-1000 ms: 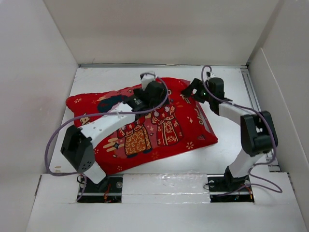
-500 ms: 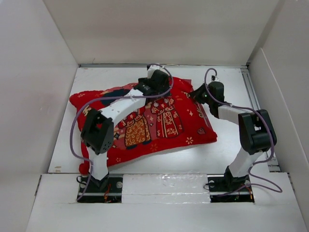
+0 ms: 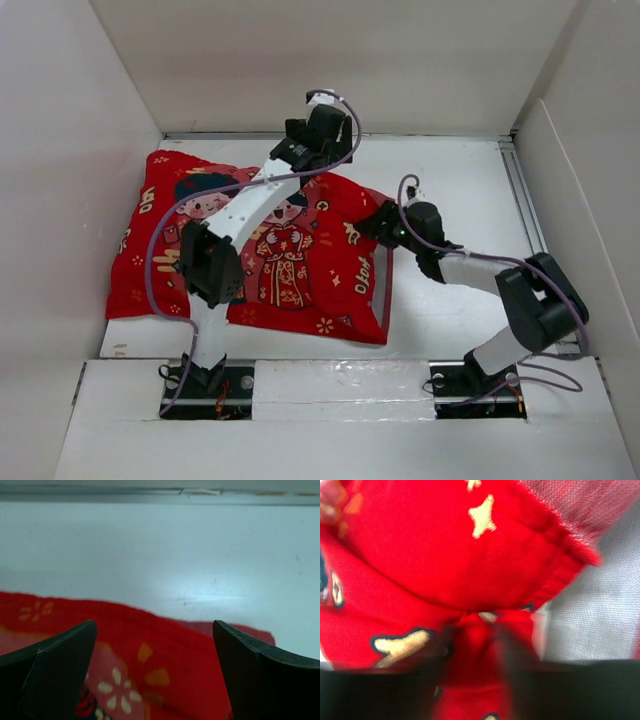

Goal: Put the pillow into the pillowcase

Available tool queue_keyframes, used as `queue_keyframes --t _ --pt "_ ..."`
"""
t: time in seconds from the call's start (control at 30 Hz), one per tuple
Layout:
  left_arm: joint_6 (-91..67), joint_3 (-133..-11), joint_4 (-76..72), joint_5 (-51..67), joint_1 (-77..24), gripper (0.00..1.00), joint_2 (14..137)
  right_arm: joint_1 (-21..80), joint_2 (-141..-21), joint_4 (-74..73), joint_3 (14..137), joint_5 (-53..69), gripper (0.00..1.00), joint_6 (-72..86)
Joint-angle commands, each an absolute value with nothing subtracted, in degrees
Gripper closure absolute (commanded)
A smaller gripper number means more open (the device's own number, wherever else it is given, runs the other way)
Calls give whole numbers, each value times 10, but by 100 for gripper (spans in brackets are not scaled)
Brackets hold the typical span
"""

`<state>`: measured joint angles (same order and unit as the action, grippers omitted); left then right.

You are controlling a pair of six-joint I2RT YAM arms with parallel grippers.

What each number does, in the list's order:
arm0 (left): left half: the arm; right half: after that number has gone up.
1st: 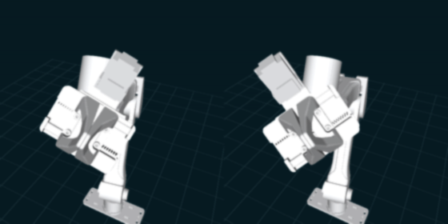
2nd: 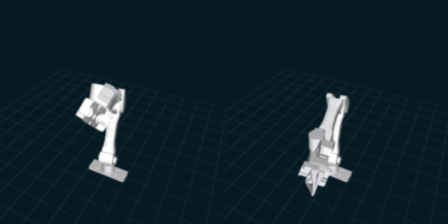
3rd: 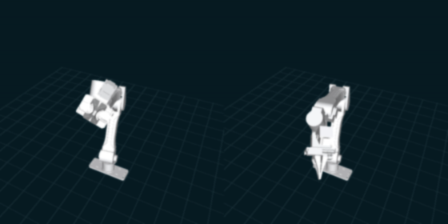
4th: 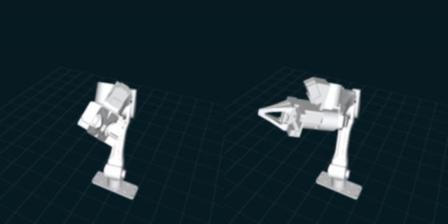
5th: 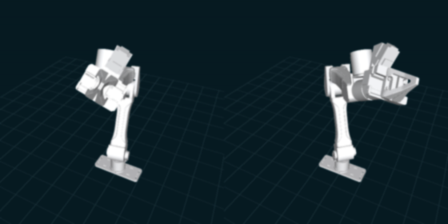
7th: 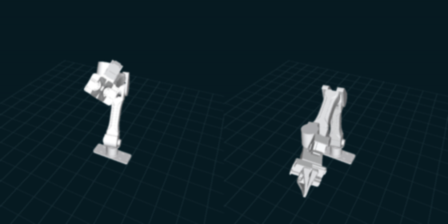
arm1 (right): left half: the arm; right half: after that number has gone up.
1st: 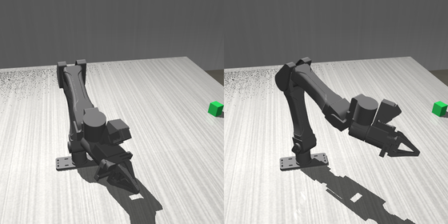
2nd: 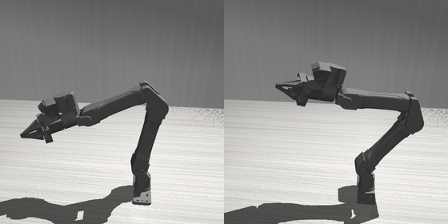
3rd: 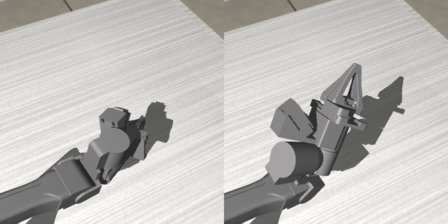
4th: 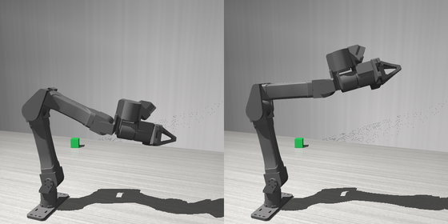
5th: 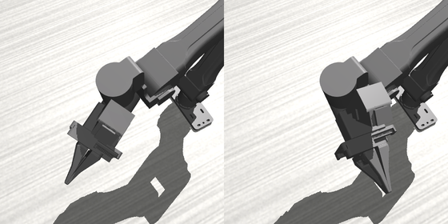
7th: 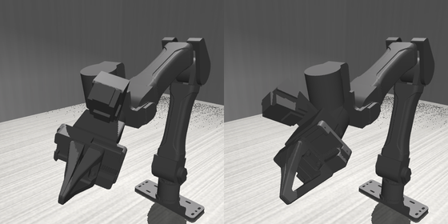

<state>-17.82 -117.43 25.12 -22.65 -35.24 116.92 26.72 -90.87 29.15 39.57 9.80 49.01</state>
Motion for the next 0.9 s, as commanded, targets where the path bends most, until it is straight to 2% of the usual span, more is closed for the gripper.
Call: queue_keyframes --t 0.0,0.07,0.17,0.33,0.57,0.77,0.87 --pt "-193 -1106 274 -270 -375 0 1064 235 -844 291 384 99 31 494" --pt "-224 -1021 274 -310 -397 0 1021 191 -815 251 384 76 15 494" --pt "-256 -929 267 -359 -441 0 941 149 -805 230 414 78 11 483" --pt "-295 -863 293 -365 -446 0 856 125 -933 194 531 140 13 468" --pt "-308 -820 324 -384 -446 0 767 123 -938 225 510 182 14 492" --pt "-308 -790 318 -373 -446 0 741 129 -931 247 473 192 14 497" --pt "-308 -785 311 -360 -446 0 736 129 -965 252 480 204 16 504"
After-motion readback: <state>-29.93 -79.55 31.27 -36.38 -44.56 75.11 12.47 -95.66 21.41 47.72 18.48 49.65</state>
